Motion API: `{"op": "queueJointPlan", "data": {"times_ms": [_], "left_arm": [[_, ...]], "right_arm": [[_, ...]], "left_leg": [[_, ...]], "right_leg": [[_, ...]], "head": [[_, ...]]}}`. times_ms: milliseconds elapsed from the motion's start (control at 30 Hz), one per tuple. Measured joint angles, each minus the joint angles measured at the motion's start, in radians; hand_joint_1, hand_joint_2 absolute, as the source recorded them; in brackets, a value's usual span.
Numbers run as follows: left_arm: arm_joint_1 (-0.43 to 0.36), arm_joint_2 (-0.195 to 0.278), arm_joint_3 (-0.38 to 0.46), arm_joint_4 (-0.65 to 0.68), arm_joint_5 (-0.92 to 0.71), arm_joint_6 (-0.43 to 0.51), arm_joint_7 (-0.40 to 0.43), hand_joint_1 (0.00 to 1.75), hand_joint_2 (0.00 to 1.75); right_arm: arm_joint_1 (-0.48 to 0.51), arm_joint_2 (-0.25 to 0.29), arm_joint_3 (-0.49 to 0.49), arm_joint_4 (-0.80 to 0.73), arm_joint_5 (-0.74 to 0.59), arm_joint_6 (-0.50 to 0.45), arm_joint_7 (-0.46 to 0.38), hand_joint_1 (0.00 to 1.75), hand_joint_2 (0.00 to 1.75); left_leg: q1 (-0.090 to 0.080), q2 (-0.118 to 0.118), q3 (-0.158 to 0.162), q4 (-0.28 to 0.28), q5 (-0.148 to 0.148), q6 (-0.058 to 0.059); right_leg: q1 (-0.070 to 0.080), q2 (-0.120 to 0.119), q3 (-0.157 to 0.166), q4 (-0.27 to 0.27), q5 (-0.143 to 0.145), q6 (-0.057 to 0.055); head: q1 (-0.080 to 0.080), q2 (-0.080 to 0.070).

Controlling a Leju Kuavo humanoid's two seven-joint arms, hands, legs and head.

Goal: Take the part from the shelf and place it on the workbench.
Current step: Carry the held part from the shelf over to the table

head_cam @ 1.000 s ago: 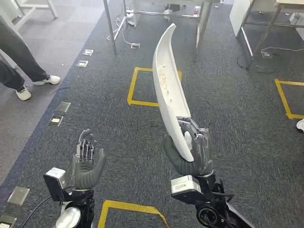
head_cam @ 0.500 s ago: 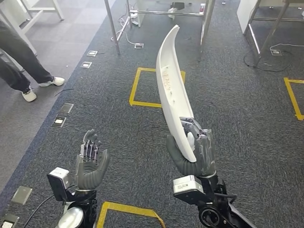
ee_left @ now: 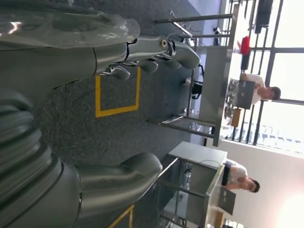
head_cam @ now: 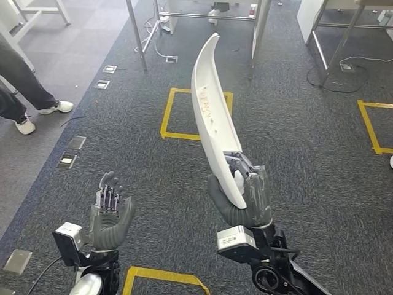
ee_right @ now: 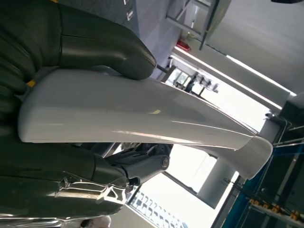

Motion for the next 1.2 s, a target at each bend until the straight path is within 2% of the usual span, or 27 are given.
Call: {"op": "queueJointPlan", "data": {"times_ms": [67, 100, 167, 200, 233, 267, 333, 367, 400, 500, 567, 600, 667, 700, 733, 767, 800, 833, 867, 900, 933, 1033, 1067, 1100, 1133, 1200], "left_arm": [[0.0, 0.001, 0.0, -0.005, -0.002, 0.001, -0.001, 0.0, 1.75], [0.001, 0.001, 0.0, -0.007, -0.003, 0.002, -0.001, 0.0, 1.75], [0.002, 0.001, 0.0, -0.007, -0.004, 0.002, -0.002, 0.0, 1.75], [0.004, 0.001, 0.0, -0.007, -0.004, 0.002, -0.002, 0.0, 1.75], [0.006, 0.001, 0.0, -0.007, -0.004, 0.002, -0.002, 0.0, 1.75], [0.006, 0.001, 0.0, -0.007, -0.004, 0.002, -0.002, 0.0, 1.75], [0.007, 0.001, 0.0, -0.007, -0.005, 0.002, -0.002, 0.0, 1.75], [0.007, 0.0, 0.0, -0.007, -0.005, 0.002, -0.002, 0.0, 1.75], [0.007, 0.0, 0.0, -0.007, -0.005, 0.002, -0.002, 0.0, 1.75], [0.007, 0.0, 0.0, -0.01, -0.006, 0.003, -0.002, 0.0, 1.75], [0.006, 0.001, 0.0, -0.013, -0.008, 0.004, -0.002, 0.0, 1.75], [0.005, 0.001, 0.0, -0.014, -0.008, 0.006, -0.001, 0.0, 1.75], [0.008, 0.002, 0.0, -0.015, -0.009, 0.01, 0.0, 0.0, 1.75], [0.011, 0.004, 0.0, -0.015, -0.009, 0.011, 0.0, 0.0, 1.75], [0.013, 0.005, -0.001, -0.015, -0.009, 0.012, 0.001, 0.0, 1.75], [0.015, 0.007, -0.001, -0.015, -0.009, 0.012, 0.001, 0.0, 1.75], [0.015, 0.007, -0.001, -0.015, -0.008, 0.012, 0.001, 0.0, 1.75], [0.015, 0.008, -0.001, -0.016, -0.008, 0.012, 0.001, 0.0, 1.75], [0.014, 0.008, -0.001, -0.016, -0.008, 0.012, 0.001, 0.0, 1.75], [0.014, 0.008, -0.001, -0.017, -0.008, 0.012, 0.001, 0.0, 1.75], [0.014, 0.008, -0.001, -0.018, -0.008, 0.013, 0.001, 0.0, 1.75], [0.014, 0.008, -0.001, -0.022, -0.008, 0.014, 0.0, 0.0, 1.75], [0.013, 0.008, -0.001, -0.022, -0.008, 0.015, 0.0, 0.0, 1.75], [0.013, 0.008, -0.001, -0.023, -0.008, 0.015, 0.0, 0.0, 1.75], [0.013, 0.008, -0.001, -0.023, -0.008, 0.015, 0.0, 0.0, 1.75], [0.014, 0.008, -0.001, -0.023, -0.008, 0.015, 0.0, 0.0, 1.75]], "right_arm": [[-0.003, -0.001, 0.001, -0.001, -0.002, 0.0, 0.0, 1.75, 1.75], [-0.005, -0.001, 0.002, -0.001, -0.004, 0.0, 0.0, 1.75, 1.75], [-0.006, -0.002, 0.003, -0.001, -0.005, 0.0, 0.001, 1.75, 1.75], [-0.006, -0.003, 0.004, -0.001, -0.006, 0.0, 0.001, 1.75, 1.75], [-0.006, -0.004, 0.005, -0.001, -0.006, 0.0, 0.001, 1.75, 1.75], [-0.006, -0.005, 0.006, -0.001, -0.006, 0.0, 0.001, 1.75, 1.75], [-0.006, -0.006, 0.007, 0.0, -0.006, 0.0, 0.001, 1.75, 1.75], [-0.007, -0.007, 0.008, 0.0, -0.007, 0.0, 0.001, 1.75, 1.75], [-0.007, -0.008, 0.009, 0.0, -0.009, 0.0, 0.001, 1.75, 1.75], [-0.008, -0.009, 0.01, 0.0, -0.018, 0.0, 0.001, 1.75, 1.75], [-0.008, -0.009, 0.01, 0.0, -0.02, 0.0, -0.002, 1.75, 1.75], [-0.008, -0.009, 0.01, 0.0, -0.021, 0.0, -0.004, 1.75, 1.75], [-0.009, -0.009, 0.011, 0.0, -0.023, 0.0, -0.008, 1.75, 1.75], [-0.009, -0.009, 0.012, 0.001, -0.024, 0.0, -0.01, 1.75, 1.75], [-0.009, -0.009, 0.012, 0.002, -0.025, 0.0, -0.011, 1.75, 1.75], [-0.009, -0.009, 0.013, 0.003, -0.026, 0.0, -0.012, 1.75, 1.75], [-0.009, -0.009, 0.013, 0.004, -0.028, 0.0, -0.014, 1.75, 1.75], [-0.009, -0.009, 0.013, 0.004, -0.03, 0.0, -0.016, 1.75, 1.75], [-0.009, -0.009, 0.013, 0.004, -0.032, 0.0, -0.017, 1.75, 1.75], [-0.009, -0.009, 0.013, 0.004, -0.034, 0.0, -0.019, 1.75, 1.75], [-0.009, -0.009, 0.013, 0.004, -0.035, 0.0, -0.02, 1.75, 1.75], [-0.01, -0.009, 0.014, 0.005, -0.039, 0.0, -0.023, 1.75, 1.75], [-0.011, -0.009, 0.015, 0.005, -0.039, 0.0, -0.024, 1.75, 1.75], [-0.012, -0.009, 0.016, 0.005, -0.04, 0.0, -0.024, 1.75, 1.75], [-0.012, -0.009, 0.017, 0.005, -0.041, 0.0, -0.024, 1.75, 1.75], [-0.012, -0.01, 0.019, 0.006, -0.041, 0.0, -0.025, 1.75, 1.75]], "left_leg": [[0.003, -0.001, 0.021, -0.025, -0.005, 0.002], [0.005, -0.001, 0.034, -0.034, -0.01, 0.004], [0.005, -0.001, 0.047, -0.037, -0.02, 0.007], [0.005, -0.001, 0.053, -0.036, -0.025, 0.007], [0.005, -0.001, 0.06, -0.034, -0.032, 0.007], [0.005, -0.002, 0.069, -0.032, -0.04, 0.006], [0.005, -0.004, 0.088, -0.027, -0.057, 0.0], [0.003, -0.005, 0.094, -0.023, -0.065, -0.005], [0.002, -0.006, 0.095, -0.019, -0.069, -0.009], [0.001, -0.004, 0.089, -0.015, -0.076, -0.02], [0.002, -0.002, 0.076, 0.019, -0.096, -0.031], [0.004, -0.002, 0.052, 0.067, -0.116, -0.036], [0.008, -0.001, -0.032, 0.212, -0.163, -0.044], [0.01, -0.001, -0.074, 0.274, -0.175, -0.046], [0.012, -0.001, -0.101, 0.301, -0.167, -0.047], [0.013, -0.001, -0.107, 0.288, -0.14, -0.046], [0.014, -0.001, -0.092, 0.233, -0.097, -0.044], [0.014, -0.001, -0.062, 0.155, -0.049, -0.041], [0.013, -0.001, -0.032, 0.083, -0.018, -0.039], [0.011, -0.002, -0.009, 0.031, -0.001, -0.035], [0.009, -0.002, 0.004, 0.003, 0.001, -0.03], [0.008, -0.004, 0.021, -0.013, -0.015, -0.012], [0.009, -0.004, 0.03, -0.017, -0.019, -0.005], [0.01, -0.005, 0.04, -0.019, -0.023, 0.0], [0.01, -0.004, 0.047, -0.02, -0.027, 0.005], [0.007, -0.005, 0.055, -0.02, -0.037, 0.01]], "right_leg": [[-0.005, -0.004, -0.009, 0.031, -0.024, 0.014], [-0.008, -0.006, -0.032, 0.08, -0.049, 0.022], [-0.009, -0.007, -0.114, 0.226, -0.099, 0.027], [-0.01, -0.007, -0.15, 0.278, -0.106, 0.03], [-0.01, -0.007, -0.17, 0.292, -0.091, 0.033], [-0.011, -0.008, -0.168, 0.264, -0.054, 0.034], [-0.012, -0.011, -0.124, 0.132, 0.039, 0.032], [-0.011, -0.012, -0.099, 0.07, 0.066, 0.03], [-0.009, -0.012, -0.081, 0.032, 0.076, 0.025], [-0.008, -0.009, -0.065, 0.008, 0.066, 0.008], [-0.011, -0.008, -0.054, 0.0, 0.063, -0.001], [-0.013, -0.009, -0.047, -0.004, 0.061, -0.006], [-0.014, -0.012, -0.038, -0.006, 0.054, -0.013], [-0.014, -0.012, -0.034, -0.006, 0.049, -0.015], [-0.014, -0.011, -0.028, -0.006, 0.044, -0.015], [-0.015, -0.009, -0.021, -0.006, 0.038, -0.014], [-0.015, -0.008, -0.012, -0.006, 0.032, -0.012], [-0.016, -0.007, -0.004, -0.006, 0.025, -0.009], [-0.014, -0.006, 0.003, -0.005, 0.017, -0.004], [-0.013, -0.005, 0.008, -0.007, 0.01, 0.001], [-0.012, -0.004, 0.013, -0.01, 0.006, 0.007], [-0.012, -0.004, 0.026, -0.007, 0.003, 0.025], [-0.013, -0.006, 0.019, 0.014, -0.008, 0.029], [-0.013, -0.007, 0.0, 0.056, -0.029, 0.031], [-0.013, -0.009, -0.033, 0.119, -0.056, 0.032], [-0.011, -0.009, -0.116, 0.254, -0.105, 0.033]], "head": [[0.005, 0.0], [0.01, 0.0], [0.024, 0.0], [0.028, 0.0], [0.033, 0.0], [0.039, 0.0], [0.05, 0.0], [0.052, 0.0], [0.053, 0.0], [0.045, 0.0], [0.038, 0.0], [0.033, 0.0], [0.02, 0.0], [0.015, 0.0], [0.01, 0.0], [0.006, 0.0], [0.001, 0.0], [-0.003, 0.0], [-0.008, 0.0], [-0.011, 0.0], [-0.012, 0.0], [-0.007, 0.0], [-0.003, 0.0], [0.002, 0.0], [0.008, 0.0], [0.02, 0.0]]}}
